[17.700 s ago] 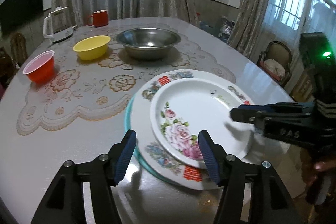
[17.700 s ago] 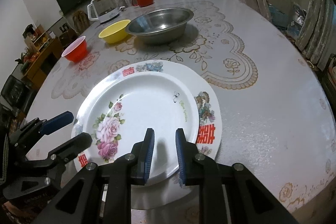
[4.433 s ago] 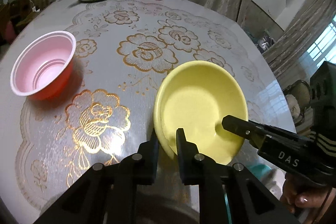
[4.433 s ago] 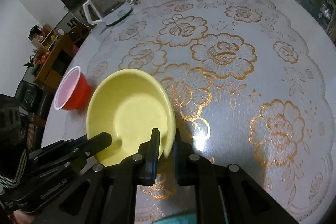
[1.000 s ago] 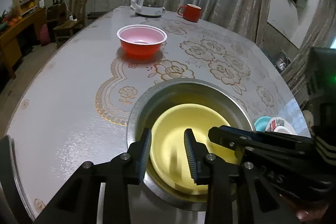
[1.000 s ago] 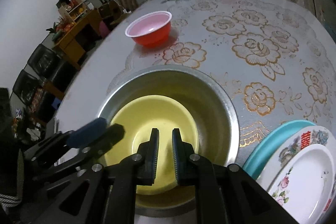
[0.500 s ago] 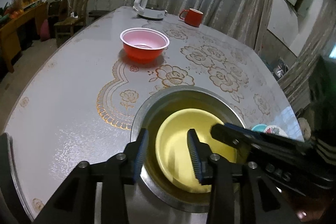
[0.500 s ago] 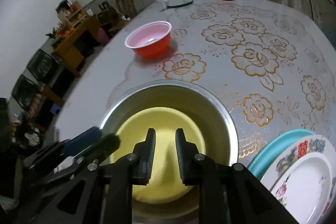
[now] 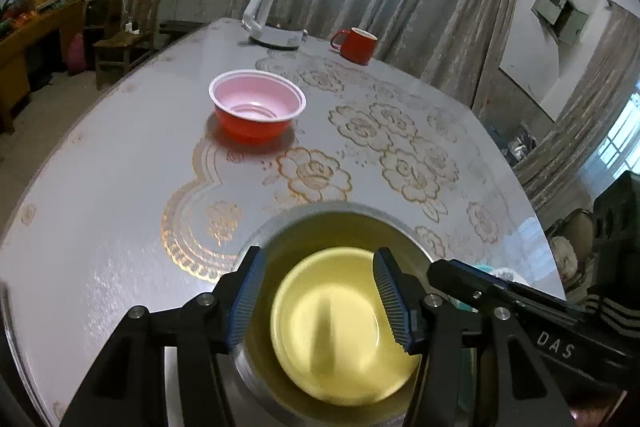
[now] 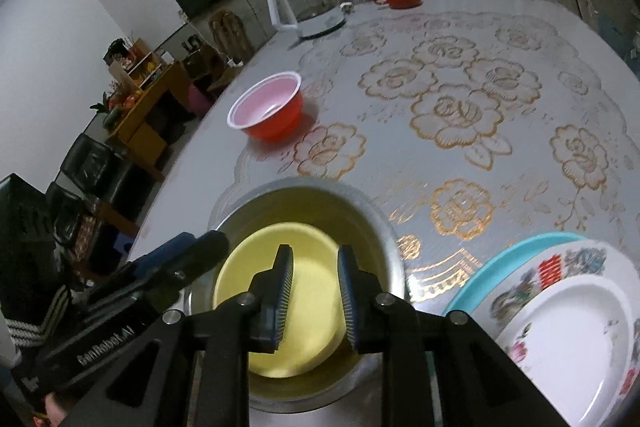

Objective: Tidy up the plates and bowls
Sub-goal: 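Raise both grippers out of the nested bowls, then move both grippers to the pink-and-red bowl and grasp its rim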

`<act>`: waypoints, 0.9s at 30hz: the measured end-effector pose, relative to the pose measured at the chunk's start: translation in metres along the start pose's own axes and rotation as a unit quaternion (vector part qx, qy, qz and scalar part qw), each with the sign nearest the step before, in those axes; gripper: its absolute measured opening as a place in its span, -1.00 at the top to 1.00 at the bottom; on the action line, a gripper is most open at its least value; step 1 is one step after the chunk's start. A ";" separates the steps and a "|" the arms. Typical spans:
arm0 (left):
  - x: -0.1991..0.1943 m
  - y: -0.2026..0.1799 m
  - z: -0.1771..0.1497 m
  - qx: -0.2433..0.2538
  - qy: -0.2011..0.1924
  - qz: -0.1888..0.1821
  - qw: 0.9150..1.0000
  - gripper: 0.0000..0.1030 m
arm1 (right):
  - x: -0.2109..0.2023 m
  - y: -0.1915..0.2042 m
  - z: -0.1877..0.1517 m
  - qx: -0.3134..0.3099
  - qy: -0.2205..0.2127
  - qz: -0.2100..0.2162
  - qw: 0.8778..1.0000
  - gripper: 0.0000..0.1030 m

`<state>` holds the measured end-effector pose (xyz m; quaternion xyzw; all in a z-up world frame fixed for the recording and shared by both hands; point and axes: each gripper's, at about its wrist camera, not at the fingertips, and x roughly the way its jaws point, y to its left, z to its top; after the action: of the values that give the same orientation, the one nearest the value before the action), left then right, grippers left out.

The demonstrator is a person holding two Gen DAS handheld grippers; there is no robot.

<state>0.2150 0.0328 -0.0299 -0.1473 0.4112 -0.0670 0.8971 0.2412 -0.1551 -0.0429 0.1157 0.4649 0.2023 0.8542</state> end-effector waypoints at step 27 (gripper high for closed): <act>0.070 0.078 0.081 -0.111 0.032 0.021 0.993 -0.56 | 0.057 -0.021 0.115 -0.037 0.039 -0.048 0.997 0.40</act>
<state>0.3221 0.1065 -0.0544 -0.2351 0.4473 -0.0062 0.8629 0.3707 -0.1490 -0.0314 0.0537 0.4955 0.1825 0.8475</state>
